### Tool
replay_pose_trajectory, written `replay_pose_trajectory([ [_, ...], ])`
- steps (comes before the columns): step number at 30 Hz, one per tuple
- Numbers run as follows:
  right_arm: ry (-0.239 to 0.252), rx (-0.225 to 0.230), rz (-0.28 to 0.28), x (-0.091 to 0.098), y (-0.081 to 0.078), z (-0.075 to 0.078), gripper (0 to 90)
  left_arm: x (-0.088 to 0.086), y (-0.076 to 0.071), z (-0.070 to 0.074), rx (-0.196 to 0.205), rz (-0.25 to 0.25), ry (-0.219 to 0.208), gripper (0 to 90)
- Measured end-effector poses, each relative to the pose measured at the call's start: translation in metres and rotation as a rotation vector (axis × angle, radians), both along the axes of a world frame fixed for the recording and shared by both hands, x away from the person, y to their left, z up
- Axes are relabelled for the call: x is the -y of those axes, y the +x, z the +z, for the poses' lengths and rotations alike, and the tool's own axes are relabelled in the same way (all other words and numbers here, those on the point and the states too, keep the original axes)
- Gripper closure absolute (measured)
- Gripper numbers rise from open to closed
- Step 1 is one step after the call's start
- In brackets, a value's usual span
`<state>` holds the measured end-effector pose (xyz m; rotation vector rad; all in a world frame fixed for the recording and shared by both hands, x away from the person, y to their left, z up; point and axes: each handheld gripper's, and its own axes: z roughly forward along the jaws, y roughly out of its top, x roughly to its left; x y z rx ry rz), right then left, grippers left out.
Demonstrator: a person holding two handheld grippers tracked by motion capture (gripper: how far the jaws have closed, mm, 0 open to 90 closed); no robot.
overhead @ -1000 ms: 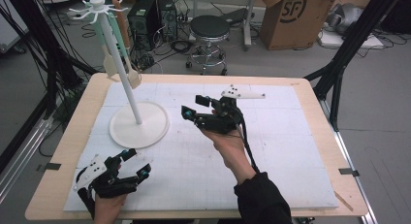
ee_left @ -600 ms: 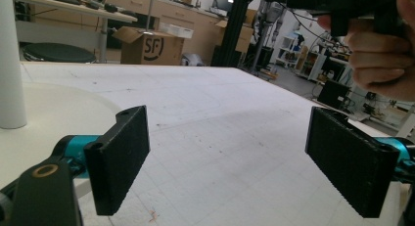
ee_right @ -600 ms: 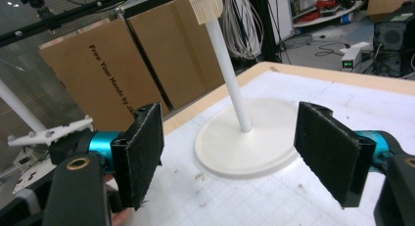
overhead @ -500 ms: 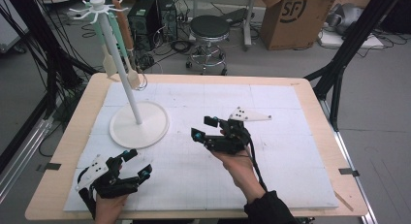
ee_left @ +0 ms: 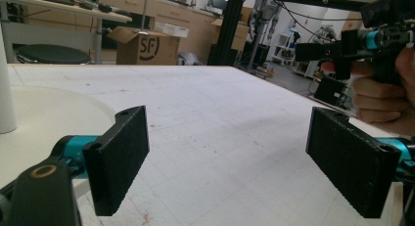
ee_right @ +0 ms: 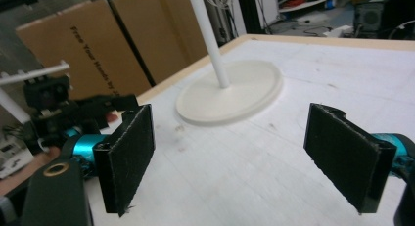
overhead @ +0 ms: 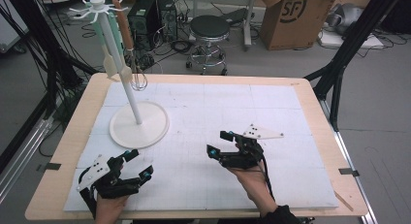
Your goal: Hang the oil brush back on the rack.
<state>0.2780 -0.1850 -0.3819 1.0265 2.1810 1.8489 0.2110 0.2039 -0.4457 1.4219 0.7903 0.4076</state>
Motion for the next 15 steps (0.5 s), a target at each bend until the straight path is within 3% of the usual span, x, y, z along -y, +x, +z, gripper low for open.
replay_pose_trajectory([
  [15, -0.045, -0.01, -0.031, 0.03, -0.021, -0.022, 18.2, 0.004, -0.001, 0.001, -0.003, -0.007, 0.008, 16.7],
])
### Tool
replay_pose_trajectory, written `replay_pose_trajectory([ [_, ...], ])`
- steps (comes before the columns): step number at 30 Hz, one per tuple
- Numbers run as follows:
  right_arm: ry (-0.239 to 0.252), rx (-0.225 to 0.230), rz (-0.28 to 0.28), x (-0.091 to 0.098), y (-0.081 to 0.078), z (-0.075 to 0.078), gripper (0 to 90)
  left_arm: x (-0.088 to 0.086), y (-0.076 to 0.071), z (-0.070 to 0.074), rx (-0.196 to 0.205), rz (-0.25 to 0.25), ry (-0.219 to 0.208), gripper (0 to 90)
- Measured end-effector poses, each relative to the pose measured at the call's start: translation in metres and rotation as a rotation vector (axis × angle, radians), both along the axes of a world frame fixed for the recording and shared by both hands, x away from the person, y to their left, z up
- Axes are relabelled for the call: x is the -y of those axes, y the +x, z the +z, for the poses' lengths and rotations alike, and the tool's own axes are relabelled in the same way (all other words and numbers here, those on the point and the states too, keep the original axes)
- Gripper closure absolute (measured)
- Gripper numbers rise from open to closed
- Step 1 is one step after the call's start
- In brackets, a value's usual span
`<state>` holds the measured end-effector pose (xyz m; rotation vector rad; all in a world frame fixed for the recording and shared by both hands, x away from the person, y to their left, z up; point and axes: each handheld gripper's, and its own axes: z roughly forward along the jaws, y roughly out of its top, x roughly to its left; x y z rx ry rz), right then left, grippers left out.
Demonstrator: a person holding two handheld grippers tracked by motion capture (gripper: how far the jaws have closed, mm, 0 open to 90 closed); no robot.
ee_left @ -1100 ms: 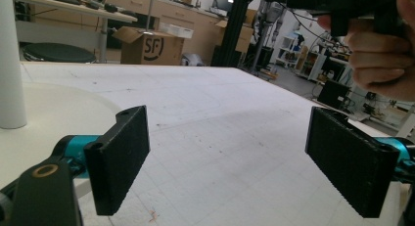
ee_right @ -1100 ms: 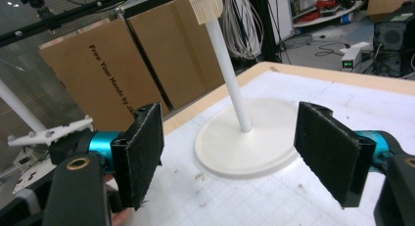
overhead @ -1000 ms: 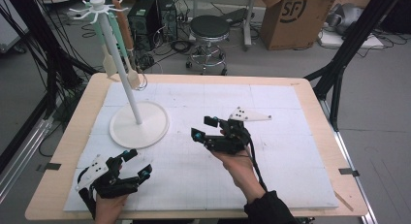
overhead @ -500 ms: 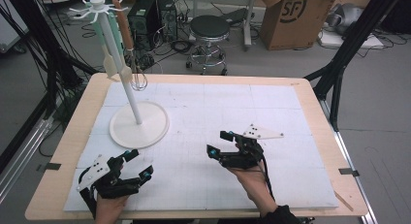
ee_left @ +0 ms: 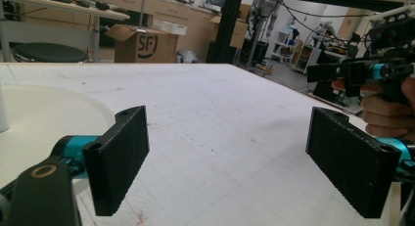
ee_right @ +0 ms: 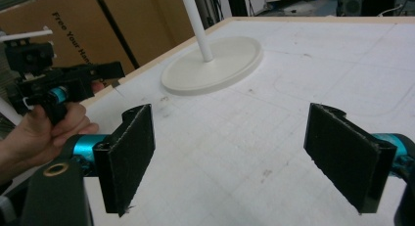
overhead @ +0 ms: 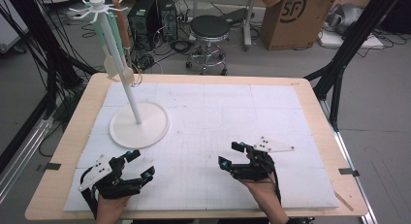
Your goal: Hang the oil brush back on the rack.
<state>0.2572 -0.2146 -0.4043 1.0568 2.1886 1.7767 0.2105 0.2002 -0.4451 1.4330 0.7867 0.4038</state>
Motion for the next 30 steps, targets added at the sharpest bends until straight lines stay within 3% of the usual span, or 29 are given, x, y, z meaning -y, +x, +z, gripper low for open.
replay_pose_trajectory([
  [19, -0.033, 0.013, -0.053, 0.025, -0.011, -0.011, 18.2, 0.01, -0.002, 0.002, -0.002, -0.037, 0.03, 16.7],
  [30, -0.066, 0.009, -0.078, 0.039, -0.018, -0.017, 17.5, 0.013, -0.001, 0.0, -0.026, -0.046, 0.06, 16.7],
])
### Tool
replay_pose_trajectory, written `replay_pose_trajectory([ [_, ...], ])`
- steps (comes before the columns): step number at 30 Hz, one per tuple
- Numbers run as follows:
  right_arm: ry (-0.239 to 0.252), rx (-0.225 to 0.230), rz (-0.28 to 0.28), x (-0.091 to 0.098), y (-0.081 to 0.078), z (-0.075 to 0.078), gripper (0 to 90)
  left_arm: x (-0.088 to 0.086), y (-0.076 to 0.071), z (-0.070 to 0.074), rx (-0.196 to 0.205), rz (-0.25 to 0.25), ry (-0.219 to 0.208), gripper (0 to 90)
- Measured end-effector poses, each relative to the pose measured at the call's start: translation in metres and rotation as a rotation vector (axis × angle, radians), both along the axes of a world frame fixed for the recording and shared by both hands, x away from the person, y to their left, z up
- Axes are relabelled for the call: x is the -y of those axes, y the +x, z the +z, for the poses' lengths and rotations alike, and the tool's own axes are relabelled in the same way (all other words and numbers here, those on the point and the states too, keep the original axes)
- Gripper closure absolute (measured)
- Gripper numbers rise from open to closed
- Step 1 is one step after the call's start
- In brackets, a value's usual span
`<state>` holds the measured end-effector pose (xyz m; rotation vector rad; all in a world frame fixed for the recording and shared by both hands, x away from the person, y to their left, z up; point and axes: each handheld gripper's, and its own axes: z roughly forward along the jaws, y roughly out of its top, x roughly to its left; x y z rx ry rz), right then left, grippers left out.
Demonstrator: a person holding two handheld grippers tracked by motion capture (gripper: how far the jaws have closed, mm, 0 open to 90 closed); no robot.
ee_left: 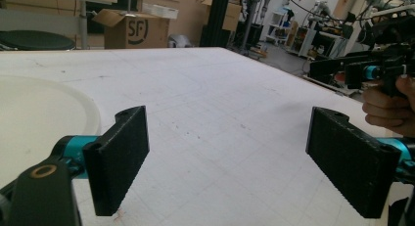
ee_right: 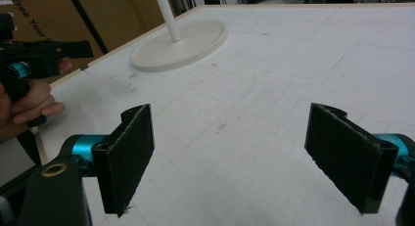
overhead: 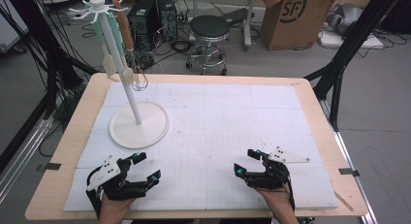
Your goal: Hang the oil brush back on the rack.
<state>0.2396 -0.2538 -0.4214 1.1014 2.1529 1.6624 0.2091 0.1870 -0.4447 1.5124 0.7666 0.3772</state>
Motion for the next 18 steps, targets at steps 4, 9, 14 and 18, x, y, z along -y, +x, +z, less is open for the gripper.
replay_pose_trajectory([
  [4, -0.002, 0.006, 0.002, -0.0007, -0.001, 0.0, 17.5, -0.0008, -0.0024, -0.001, 0.001, -0.019, 0.015, 16.7],
  [9, -0.008, 0.004, 0.004, -0.0021, -0.0021, -0.0007, 17.5, -0.0015, -0.0027, -0.002, -0.004, -0.015, 0.027, 16.7],
  [14, -0.008, -0.001, 0.002, -0.0021, -0.002, -0.0016, 17.4, -0.001, -0.003, -0.0028, -0.006, -0.015, 0.029, 16.7],
  [18, -0.002, -0.003, 0.001, -0.0031, -0.0017, -0.0022, 17.4, -0.0031, -0.0024, -0.0032, -0.007, -0.009, 0.03, 16.7],
])
